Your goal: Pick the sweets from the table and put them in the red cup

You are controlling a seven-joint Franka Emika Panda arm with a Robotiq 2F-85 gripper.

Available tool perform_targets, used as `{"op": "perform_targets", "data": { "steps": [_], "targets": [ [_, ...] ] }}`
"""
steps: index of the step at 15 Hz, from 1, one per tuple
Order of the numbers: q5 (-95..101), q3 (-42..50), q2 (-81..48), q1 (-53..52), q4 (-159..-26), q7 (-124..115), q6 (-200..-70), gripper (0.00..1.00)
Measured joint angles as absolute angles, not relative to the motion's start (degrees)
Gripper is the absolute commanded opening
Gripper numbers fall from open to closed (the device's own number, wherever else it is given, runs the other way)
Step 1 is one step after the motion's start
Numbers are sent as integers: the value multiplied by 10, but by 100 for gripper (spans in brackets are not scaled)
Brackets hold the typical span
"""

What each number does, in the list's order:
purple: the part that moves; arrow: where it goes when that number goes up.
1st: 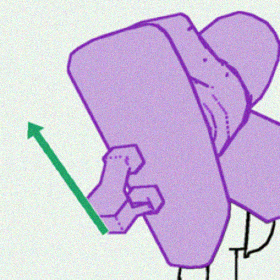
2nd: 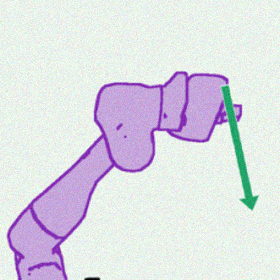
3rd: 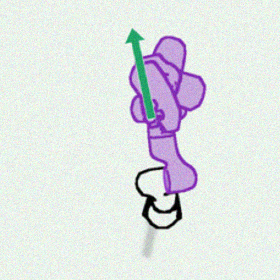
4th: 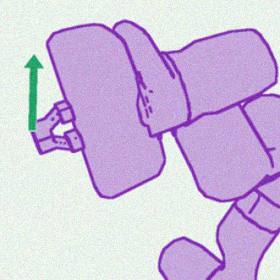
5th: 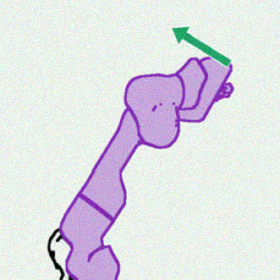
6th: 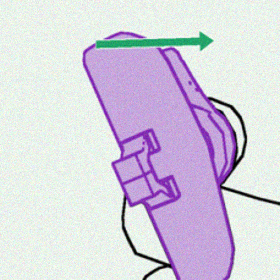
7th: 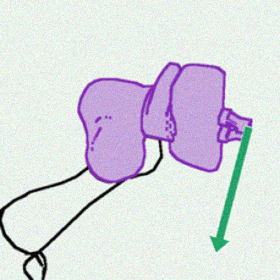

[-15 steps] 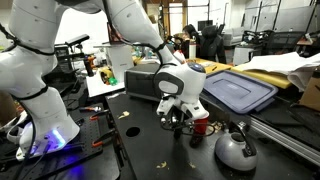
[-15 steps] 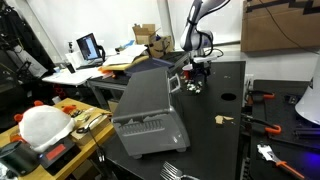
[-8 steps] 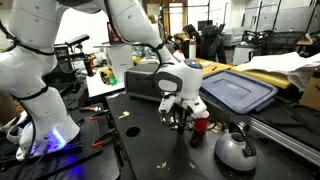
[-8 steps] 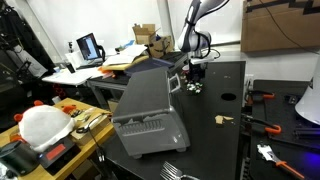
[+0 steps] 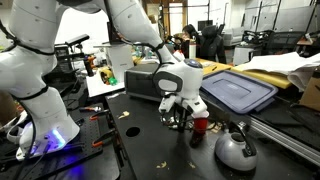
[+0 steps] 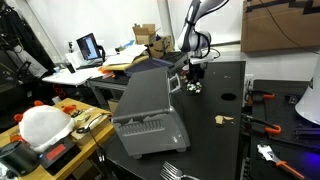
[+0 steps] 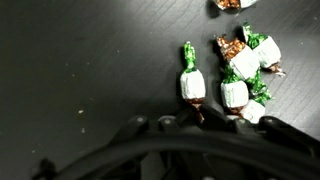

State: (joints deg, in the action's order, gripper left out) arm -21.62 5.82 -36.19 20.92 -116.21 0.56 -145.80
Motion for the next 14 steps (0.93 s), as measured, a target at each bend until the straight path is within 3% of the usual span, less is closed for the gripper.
{"op": "perform_targets", "data": {
  "steps": [14],
  "targets": [
    [-192, 83, -268, 210, -1190, 6, -1378, 2]
  ]
}}
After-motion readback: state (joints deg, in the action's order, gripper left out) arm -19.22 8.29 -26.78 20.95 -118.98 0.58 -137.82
